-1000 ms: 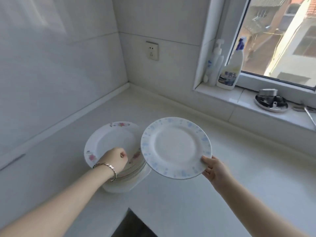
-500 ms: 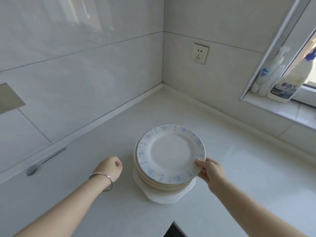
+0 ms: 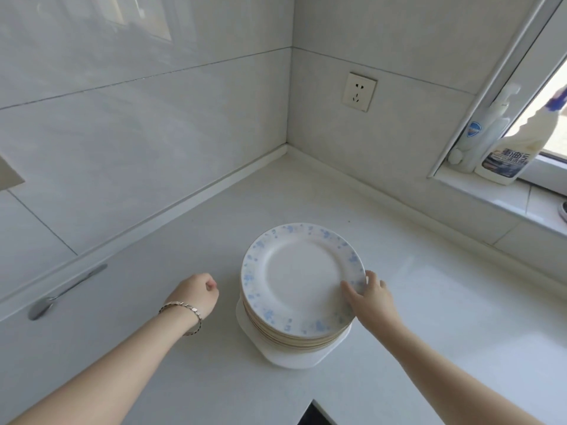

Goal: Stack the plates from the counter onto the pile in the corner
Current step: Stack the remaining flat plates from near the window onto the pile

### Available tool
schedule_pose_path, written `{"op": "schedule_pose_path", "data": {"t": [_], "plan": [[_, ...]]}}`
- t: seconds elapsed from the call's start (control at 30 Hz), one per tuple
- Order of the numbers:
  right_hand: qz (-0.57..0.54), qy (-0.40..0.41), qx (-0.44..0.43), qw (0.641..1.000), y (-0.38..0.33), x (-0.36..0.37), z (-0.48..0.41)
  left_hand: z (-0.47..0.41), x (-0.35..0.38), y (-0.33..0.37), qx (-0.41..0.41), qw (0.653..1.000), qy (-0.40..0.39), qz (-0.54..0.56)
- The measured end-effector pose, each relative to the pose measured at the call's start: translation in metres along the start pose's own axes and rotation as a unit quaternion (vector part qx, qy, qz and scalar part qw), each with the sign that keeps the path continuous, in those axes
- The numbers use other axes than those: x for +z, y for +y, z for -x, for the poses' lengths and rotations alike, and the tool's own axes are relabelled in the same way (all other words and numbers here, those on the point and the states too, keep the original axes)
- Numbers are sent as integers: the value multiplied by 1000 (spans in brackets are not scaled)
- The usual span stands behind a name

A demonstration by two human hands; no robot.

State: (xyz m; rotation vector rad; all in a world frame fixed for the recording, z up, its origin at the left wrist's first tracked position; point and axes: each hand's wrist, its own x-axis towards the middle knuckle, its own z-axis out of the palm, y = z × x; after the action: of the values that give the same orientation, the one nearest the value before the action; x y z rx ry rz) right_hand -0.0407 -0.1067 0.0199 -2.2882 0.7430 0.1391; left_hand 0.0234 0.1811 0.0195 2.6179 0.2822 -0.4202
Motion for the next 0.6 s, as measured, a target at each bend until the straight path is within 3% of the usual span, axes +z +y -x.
{"op": "schedule_pose_path", "data": {"t": [0.13, 0.37, 0.5, 0.6], "plan": [[-144, -10, 15, 989, -7, 14, -5, 2, 2, 0, -3, 1000, -5, -4], [-176, -53, 7, 983, 2, 2, -9, 12, -5, 22, -7, 999, 33, -16], [-192, -73, 65, 977, 28, -24, -11, 25, -8, 76, 67, 996, 60, -1], [-142, -84, 85, 983, 65, -47, -4, 44, 11, 128, 163, 986, 45, -6]]}}
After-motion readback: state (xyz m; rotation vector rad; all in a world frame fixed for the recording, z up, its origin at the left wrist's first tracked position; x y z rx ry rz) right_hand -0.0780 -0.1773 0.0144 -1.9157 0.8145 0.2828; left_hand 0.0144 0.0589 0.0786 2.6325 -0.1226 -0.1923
